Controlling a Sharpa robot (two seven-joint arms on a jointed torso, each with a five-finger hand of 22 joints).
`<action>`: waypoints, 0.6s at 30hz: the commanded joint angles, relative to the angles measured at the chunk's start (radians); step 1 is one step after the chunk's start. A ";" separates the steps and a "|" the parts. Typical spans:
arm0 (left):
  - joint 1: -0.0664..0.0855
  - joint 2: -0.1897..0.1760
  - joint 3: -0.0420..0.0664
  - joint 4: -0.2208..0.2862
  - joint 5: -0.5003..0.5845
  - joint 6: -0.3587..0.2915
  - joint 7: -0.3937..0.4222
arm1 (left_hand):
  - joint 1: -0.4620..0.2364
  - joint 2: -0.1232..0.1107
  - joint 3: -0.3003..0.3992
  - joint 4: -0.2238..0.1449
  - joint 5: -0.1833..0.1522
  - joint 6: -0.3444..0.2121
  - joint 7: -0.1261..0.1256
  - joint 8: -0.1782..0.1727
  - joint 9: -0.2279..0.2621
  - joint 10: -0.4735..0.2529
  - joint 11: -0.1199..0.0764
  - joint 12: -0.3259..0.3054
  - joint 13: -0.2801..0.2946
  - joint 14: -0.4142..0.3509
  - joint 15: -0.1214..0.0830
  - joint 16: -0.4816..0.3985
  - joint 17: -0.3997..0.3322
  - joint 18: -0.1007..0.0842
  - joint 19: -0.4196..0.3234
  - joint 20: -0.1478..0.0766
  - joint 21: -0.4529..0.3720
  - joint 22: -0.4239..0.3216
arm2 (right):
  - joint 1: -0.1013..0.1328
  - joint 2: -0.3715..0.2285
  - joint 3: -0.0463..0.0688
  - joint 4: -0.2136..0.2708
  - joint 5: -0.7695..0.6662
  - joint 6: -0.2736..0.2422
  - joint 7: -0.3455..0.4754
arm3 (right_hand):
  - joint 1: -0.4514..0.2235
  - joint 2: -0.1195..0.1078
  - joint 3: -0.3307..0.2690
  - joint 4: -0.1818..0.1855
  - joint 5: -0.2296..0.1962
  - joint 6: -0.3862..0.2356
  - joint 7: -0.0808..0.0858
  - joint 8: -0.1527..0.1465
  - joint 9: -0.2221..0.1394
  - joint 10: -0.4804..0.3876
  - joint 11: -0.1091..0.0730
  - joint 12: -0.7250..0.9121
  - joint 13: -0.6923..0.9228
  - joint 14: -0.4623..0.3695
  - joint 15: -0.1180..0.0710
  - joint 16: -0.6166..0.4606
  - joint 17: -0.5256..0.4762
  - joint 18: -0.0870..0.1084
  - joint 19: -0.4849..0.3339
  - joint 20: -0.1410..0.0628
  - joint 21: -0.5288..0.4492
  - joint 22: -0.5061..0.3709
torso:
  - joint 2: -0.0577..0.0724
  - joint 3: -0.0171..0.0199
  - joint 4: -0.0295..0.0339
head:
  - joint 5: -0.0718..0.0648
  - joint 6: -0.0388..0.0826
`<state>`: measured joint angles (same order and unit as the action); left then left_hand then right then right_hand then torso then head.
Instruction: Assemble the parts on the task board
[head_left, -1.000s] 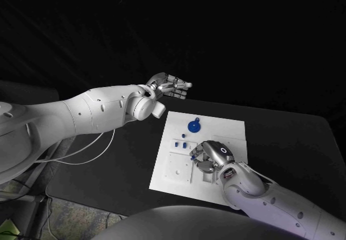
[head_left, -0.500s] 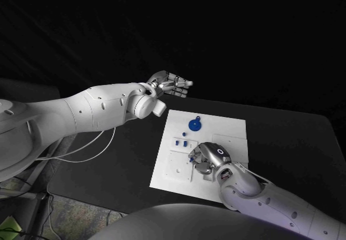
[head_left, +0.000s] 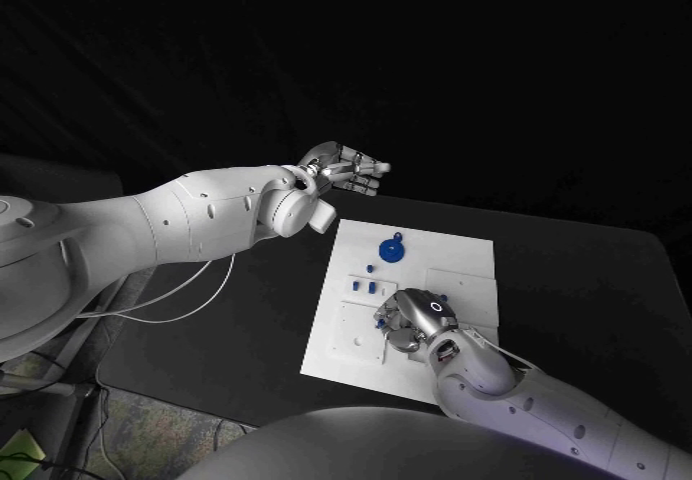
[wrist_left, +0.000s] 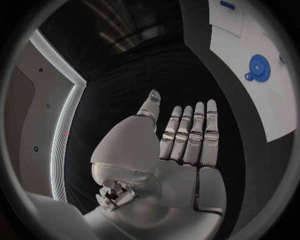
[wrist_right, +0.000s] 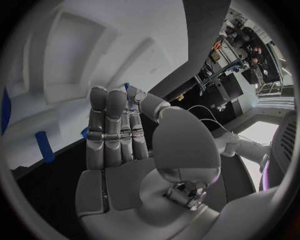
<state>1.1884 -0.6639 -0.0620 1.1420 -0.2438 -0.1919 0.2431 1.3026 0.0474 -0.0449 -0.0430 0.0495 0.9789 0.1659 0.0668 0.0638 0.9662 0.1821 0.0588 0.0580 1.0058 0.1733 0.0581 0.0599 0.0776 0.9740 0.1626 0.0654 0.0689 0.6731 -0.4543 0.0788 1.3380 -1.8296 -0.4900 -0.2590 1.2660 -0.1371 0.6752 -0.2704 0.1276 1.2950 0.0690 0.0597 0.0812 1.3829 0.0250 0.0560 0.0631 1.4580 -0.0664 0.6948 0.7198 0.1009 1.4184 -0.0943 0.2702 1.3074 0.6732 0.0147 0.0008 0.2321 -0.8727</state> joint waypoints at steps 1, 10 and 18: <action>0.001 0.003 0.001 0.002 -0.006 0.017 0.007 | 0.003 0.010 -0.002 0.003 -0.002 0.000 -0.002 -0.002 0.000 -0.003 -0.002 0.001 0.000 -0.002 0.000 0.004 0.001 0.014 -0.002 -0.001 0.001 -0.002 | -0.001 0.006 -0.003 -0.005 -0.011 0.010 -0.009 | -0.004 0.003 0.003 0.000 0.000 0.007 0.002 0.004 0.001 0.018 -0.009 0.004 0.002 -0.002 -0.007 0.003 -0.001 0.012 0.005 -0.002 0.007 0.022 | 0.000 0.0003 -0.0006 | 0.000 0.000; 0.001 0.004 0.001 0.001 -0.006 0.020 0.006 | 0.003 0.011 -0.005 0.005 -0.002 -0.002 -0.002 -0.002 0.000 -0.003 -0.002 0.001 0.000 -0.002 0.000 0.004 0.001 0.014 -0.002 -0.001 0.001 -0.002 | -0.001 0.021 -0.007 -0.020 -0.011 0.009 -0.012 | -0.005 0.003 0.003 0.000 0.002 0.007 0.002 0.004 0.001 0.018 -0.009 0.005 0.002 -0.002 -0.007 0.004 -0.002 0.013 0.004 -0.002 0.010 0.021 | 0.000 0.0002 -0.0003 | 0.001 0.000; 0.001 0.008 0.001 -0.003 -0.006 0.022 0.006 | 0.003 0.011 -0.005 0.005 -0.002 -0.002 -0.002 -0.002 0.000 -0.003 -0.002 0.001 0.000 -0.002 0.000 0.004 0.001 0.014 -0.002 -0.001 0.001 -0.002 | -0.001 0.029 -0.007 -0.025 -0.011 0.007 -0.015 | -0.006 0.004 0.003 -0.001 0.001 0.007 0.002 0.004 0.001 0.018 -0.009 0.004 0.002 -0.002 -0.007 0.005 -0.003 0.013 0.003 -0.002 0.010 0.021 | 0.000 -0.0004 -0.0001 | 0.001 0.000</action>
<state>1.1884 -0.6584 -0.0620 1.1393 -0.2444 -0.1873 0.2424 1.3026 0.0475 -0.0477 -0.0402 0.0495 0.9789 0.1659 0.0668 0.0638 0.9662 0.1821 0.0589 0.0580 1.0058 0.1733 0.0581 0.0599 0.0776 0.9740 0.1626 0.0654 0.0689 0.6733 -0.4289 0.0723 1.3131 -1.8313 -0.4901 -0.2671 1.2660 -0.1372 0.6751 -0.2704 0.1276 1.2970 0.0711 0.0608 0.0815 1.3829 0.0249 0.0560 0.0638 1.4582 -0.0660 0.6948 0.7186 0.1036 1.4184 -0.0941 0.2764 1.3073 0.6733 0.0145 0.0003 0.2331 -0.8728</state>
